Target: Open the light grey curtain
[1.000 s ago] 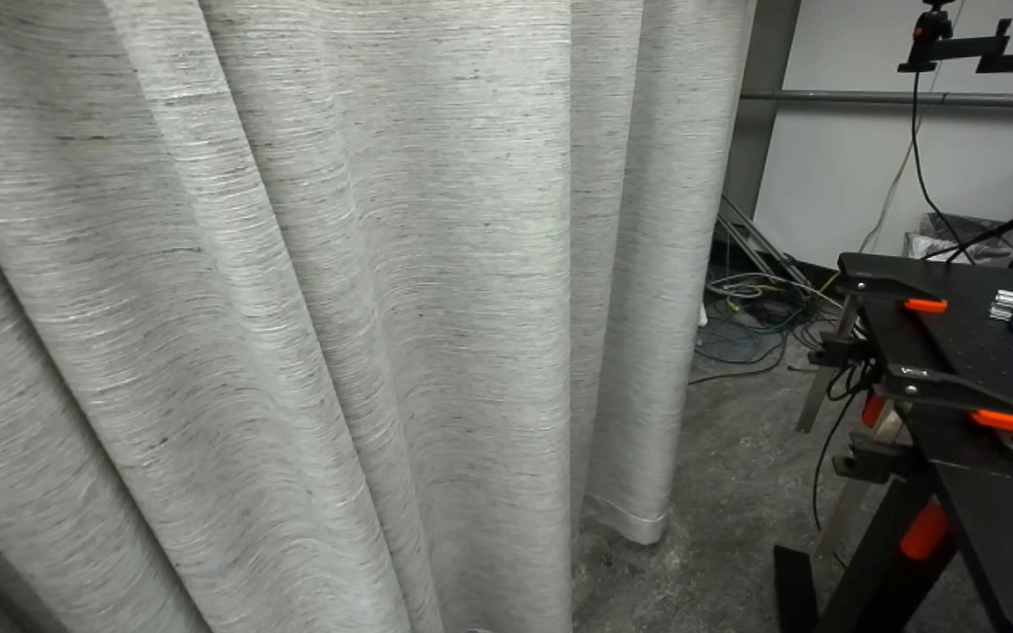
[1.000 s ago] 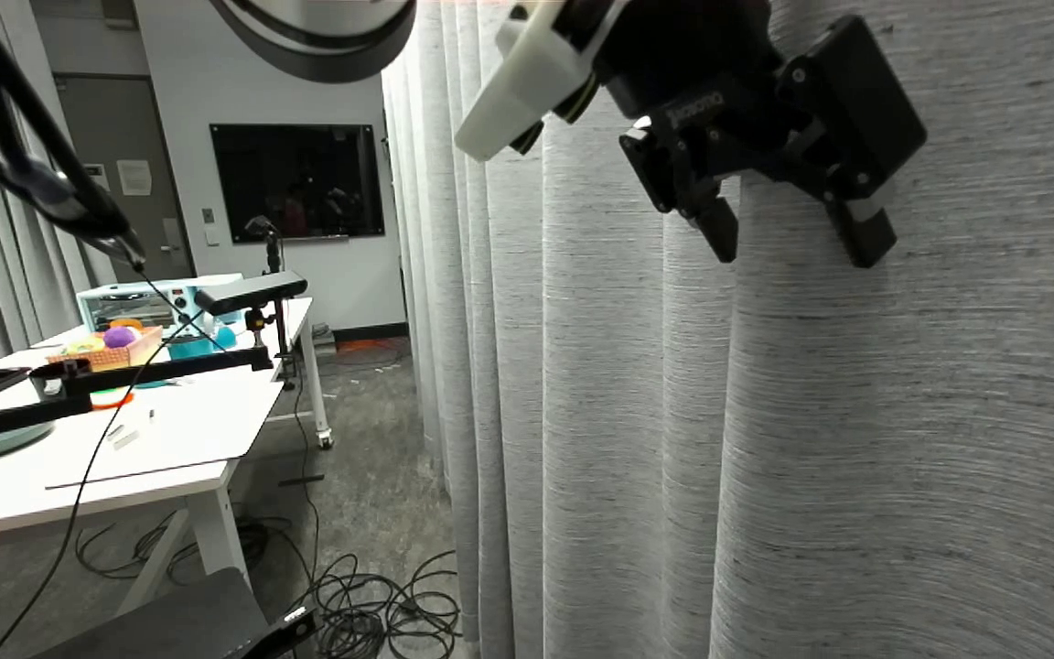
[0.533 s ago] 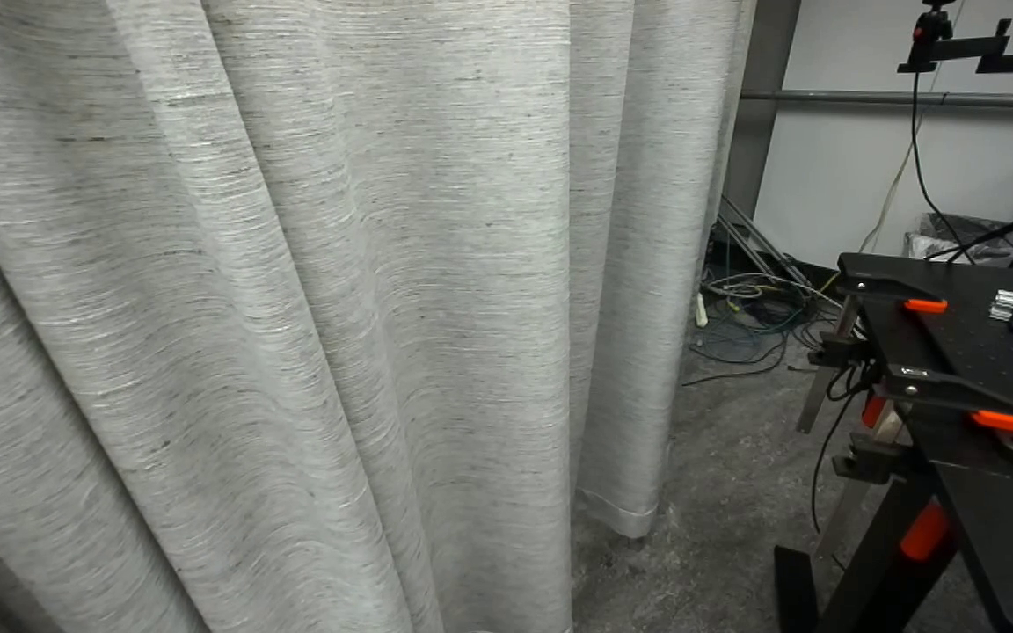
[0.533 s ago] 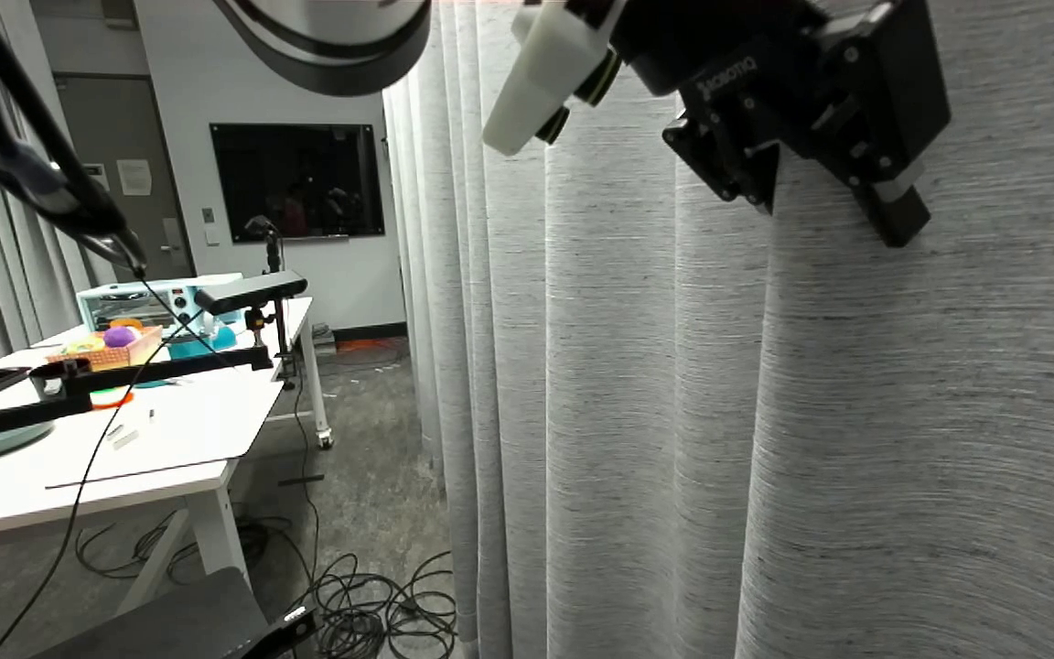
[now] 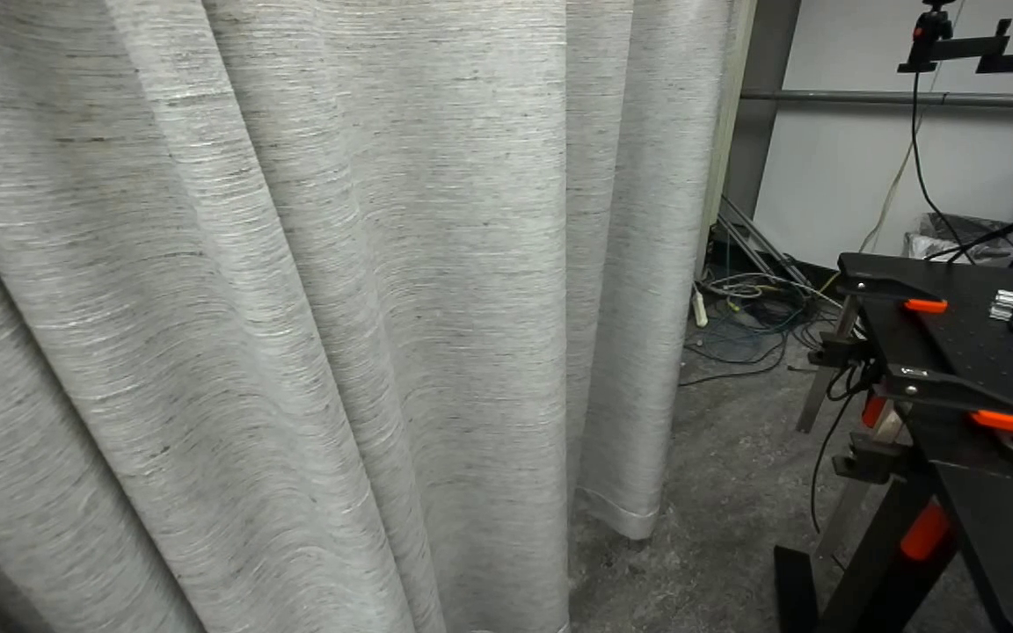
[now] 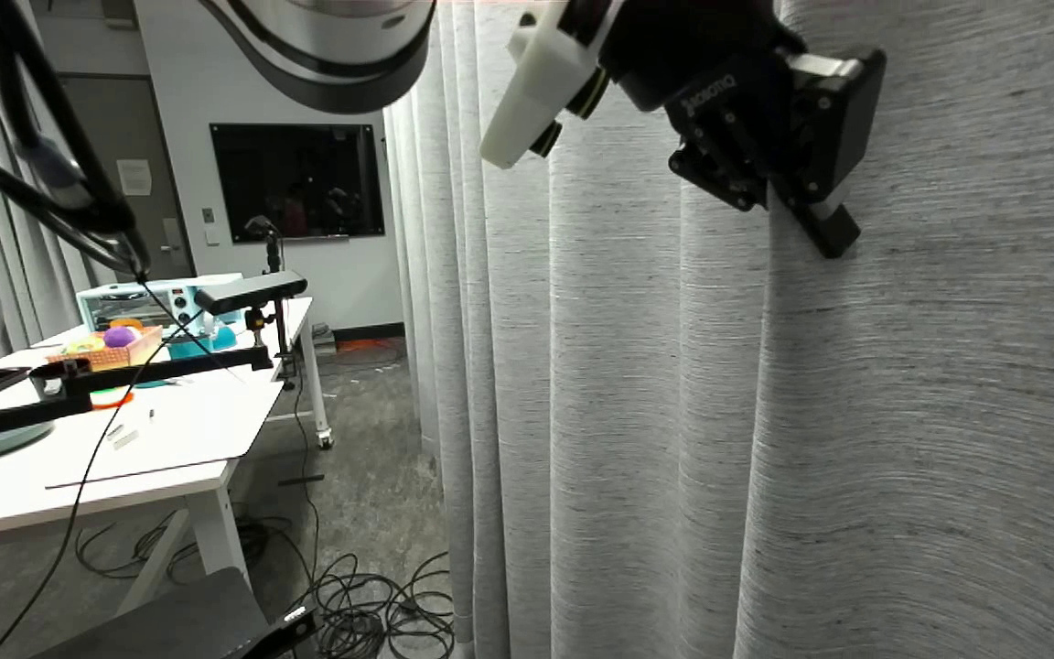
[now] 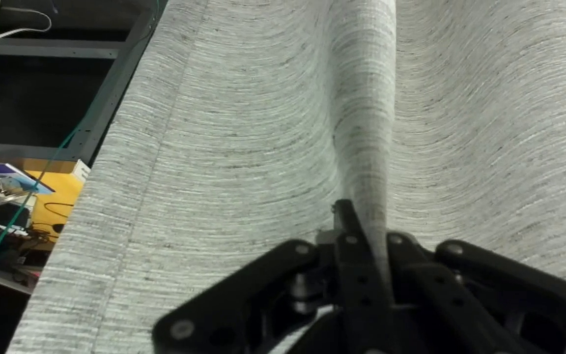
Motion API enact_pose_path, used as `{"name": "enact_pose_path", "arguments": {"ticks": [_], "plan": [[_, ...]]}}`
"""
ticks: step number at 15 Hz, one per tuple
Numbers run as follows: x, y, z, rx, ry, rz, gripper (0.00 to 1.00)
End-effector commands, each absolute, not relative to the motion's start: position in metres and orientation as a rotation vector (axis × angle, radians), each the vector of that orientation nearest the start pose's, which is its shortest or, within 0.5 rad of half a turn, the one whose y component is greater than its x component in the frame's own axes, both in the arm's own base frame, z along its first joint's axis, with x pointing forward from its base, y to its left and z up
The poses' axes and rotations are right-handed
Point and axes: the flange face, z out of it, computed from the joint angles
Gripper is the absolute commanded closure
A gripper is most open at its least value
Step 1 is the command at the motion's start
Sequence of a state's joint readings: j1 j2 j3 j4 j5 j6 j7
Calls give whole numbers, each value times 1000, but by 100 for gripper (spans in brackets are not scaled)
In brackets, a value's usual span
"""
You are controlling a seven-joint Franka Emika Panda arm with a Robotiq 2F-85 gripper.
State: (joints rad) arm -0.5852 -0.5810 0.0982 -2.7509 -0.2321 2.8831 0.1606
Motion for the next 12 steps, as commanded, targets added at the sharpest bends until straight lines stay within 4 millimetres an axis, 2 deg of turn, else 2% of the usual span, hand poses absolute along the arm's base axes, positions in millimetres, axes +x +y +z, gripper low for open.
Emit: {"name": "enact_pose_path", "arguments": {"ticks": [1,5,7,9,12], "plan": [[374,-164,459,-3165,662,-1131,100],[400,-142,453,-3156,537,-1142,100],[416,-125,450,-3149,464,-1139,100],[431,-102,449,-3141,370,-1141,100],[451,-51,448,-3112,188,-1143,100]]}}
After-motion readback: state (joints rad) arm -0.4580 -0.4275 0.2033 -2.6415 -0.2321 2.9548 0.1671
